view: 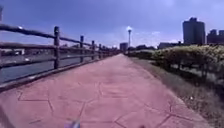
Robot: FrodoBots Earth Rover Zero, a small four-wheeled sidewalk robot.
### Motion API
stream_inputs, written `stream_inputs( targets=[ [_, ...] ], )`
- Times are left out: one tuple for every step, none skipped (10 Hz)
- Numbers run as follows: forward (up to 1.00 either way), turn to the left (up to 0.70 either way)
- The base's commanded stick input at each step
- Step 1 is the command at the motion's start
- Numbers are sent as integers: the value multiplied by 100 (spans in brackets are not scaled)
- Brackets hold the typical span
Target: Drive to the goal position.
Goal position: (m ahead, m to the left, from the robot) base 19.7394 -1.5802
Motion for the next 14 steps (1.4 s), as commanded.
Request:
stream_inputs(
  targets=[
    [70,-19],
    [70,-35],
    [70,-31],
    [70,-6],
    [70,0],
    [70,0],
    [70,0],
    [70,0],
    [70,0],
    [70,0],
    [70,0],
    [70,-28],
    [70,-35],
    [70,-35]
  ],
)
